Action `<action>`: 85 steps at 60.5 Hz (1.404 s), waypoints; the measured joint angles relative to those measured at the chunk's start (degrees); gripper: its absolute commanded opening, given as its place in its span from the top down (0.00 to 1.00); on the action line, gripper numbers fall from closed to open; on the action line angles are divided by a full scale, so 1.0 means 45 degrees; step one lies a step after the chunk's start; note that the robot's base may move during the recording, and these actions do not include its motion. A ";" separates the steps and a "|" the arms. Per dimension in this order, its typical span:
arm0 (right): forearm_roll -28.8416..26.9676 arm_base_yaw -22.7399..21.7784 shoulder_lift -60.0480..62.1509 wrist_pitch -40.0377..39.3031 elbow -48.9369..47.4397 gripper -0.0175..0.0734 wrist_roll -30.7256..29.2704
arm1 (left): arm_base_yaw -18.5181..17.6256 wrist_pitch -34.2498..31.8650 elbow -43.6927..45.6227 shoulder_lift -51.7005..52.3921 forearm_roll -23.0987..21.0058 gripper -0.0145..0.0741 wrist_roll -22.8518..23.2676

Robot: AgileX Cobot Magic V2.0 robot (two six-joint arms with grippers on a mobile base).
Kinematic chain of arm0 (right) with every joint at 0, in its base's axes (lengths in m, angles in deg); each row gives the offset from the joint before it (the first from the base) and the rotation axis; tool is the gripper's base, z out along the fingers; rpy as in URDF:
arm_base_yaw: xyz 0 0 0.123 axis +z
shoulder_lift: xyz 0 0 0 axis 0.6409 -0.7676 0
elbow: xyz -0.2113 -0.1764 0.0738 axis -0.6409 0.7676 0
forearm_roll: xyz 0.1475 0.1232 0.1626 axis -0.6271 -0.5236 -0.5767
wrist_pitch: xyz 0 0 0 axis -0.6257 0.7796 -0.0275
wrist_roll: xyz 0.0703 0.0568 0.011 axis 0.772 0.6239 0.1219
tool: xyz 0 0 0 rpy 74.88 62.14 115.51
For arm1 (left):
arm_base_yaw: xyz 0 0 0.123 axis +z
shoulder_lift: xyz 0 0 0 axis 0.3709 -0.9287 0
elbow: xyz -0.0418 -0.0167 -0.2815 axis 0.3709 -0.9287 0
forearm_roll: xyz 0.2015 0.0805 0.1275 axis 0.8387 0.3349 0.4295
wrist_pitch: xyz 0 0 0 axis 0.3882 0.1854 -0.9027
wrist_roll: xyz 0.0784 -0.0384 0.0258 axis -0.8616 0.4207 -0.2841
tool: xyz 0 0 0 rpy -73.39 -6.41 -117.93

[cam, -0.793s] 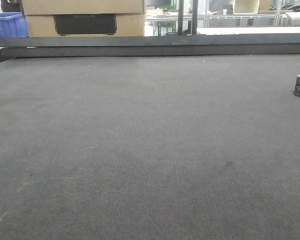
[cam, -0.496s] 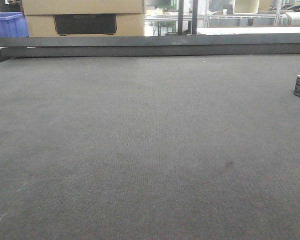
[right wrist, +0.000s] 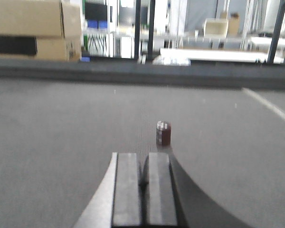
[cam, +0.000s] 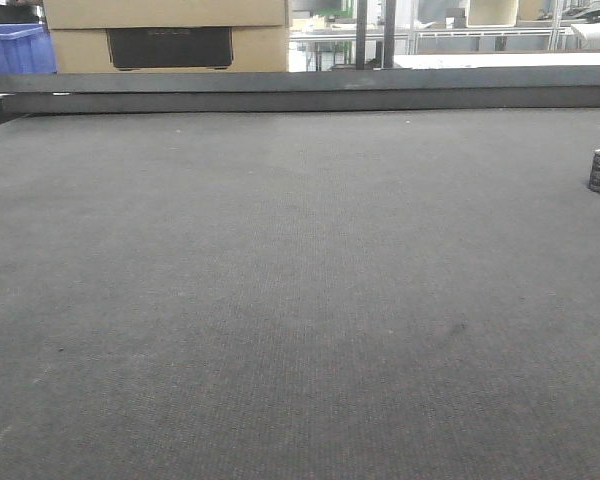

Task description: Place cylindrical capacitor in blue bin on shelf

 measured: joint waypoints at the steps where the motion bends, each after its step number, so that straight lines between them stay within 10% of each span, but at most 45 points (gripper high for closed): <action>1: 0.0000 0.0000 0.0000 -0.0181 0.0000 0.99 0.0000 | 0.0000 -0.0062 0.0000 0.0000 0.0000 0.96 0.0000; 26: 0.0000 0.0000 -0.0541 0.1846 -0.6198 0.99 0.0000 | 0.0000 0.4269 0.5450 -0.1279 0.0024 0.93 0.0000; 39: 0.0000 0.0000 -0.3053 0.2705 -0.8748 0.97 0.0000 | 0.0000 0.5474 0.7416 -0.3238 0.0024 0.58 0.0000; 57: 0.0000 0.0000 -0.5716 0.3983 -0.9141 0.17 0.0000 | -0.0221 0.5713 0.7660 -0.4609 0.0024 0.29 -0.0025; 85: 0.0758 0.0000 -0.8668 0.1055 -0.6560 0.18 0.0000 | -0.1000 0.5724 0.7660 -0.4635 0.0024 0.29 -0.0025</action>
